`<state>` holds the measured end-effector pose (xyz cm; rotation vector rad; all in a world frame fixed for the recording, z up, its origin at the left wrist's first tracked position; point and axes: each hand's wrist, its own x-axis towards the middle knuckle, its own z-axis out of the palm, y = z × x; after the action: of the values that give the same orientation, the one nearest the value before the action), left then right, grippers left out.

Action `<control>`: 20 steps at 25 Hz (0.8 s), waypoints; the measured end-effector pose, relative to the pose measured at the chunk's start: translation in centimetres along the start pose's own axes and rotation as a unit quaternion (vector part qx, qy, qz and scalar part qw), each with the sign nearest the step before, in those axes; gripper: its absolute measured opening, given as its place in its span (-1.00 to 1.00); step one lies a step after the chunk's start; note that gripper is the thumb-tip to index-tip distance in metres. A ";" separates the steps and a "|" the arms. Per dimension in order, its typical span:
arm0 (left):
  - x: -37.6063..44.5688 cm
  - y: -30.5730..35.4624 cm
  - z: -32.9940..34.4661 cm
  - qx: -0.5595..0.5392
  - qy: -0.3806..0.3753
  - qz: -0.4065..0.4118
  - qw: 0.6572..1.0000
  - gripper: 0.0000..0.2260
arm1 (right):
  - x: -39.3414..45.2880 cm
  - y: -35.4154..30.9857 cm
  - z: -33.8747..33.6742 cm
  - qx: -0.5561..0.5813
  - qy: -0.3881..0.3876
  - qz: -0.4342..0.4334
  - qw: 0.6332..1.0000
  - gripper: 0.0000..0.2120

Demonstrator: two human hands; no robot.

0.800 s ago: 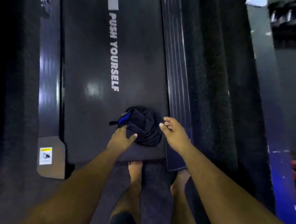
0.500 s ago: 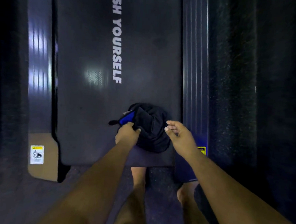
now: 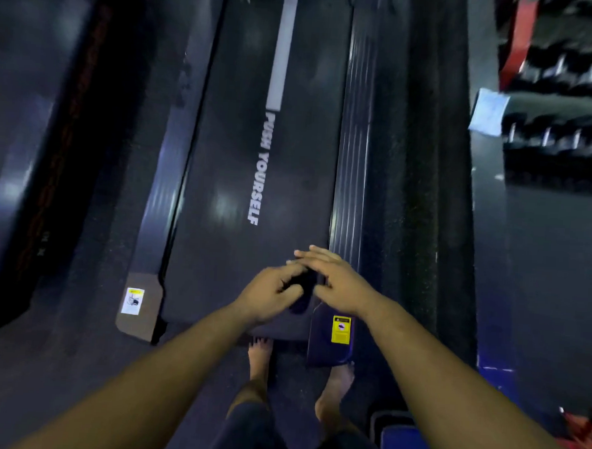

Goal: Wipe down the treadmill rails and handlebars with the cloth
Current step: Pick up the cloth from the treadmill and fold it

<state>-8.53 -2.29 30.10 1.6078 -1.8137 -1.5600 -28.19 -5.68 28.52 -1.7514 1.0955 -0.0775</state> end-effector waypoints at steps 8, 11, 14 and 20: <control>-11.9 18.4 -7.2 0.346 0.161 0.083 0.921 -0.85 | -14.1 -14.0 -13.2 -0.143 0.164 -0.112 0.970 -0.82; -13.9 20.0 -10.5 0.412 0.216 0.034 0.885 -0.89 | -17.5 -17.2 -16.7 -0.243 0.262 -0.084 0.930 -0.75; -13.9 20.8 -13.3 0.214 0.265 0.049 0.939 -0.75 | -19.0 -18.7 -20.1 -0.319 0.307 -0.045 0.896 -0.63; -11.5 24.4 -13.4 -0.119 0.300 0.066 0.944 -0.67 | -20.3 -18.4 -22.3 -0.197 0.396 0.142 0.885 -0.56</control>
<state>-7.81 -4.39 60.17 1.5777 -1.3174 -1.0232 -39.85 -6.38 61.84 -1.9367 2.0752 -0.4468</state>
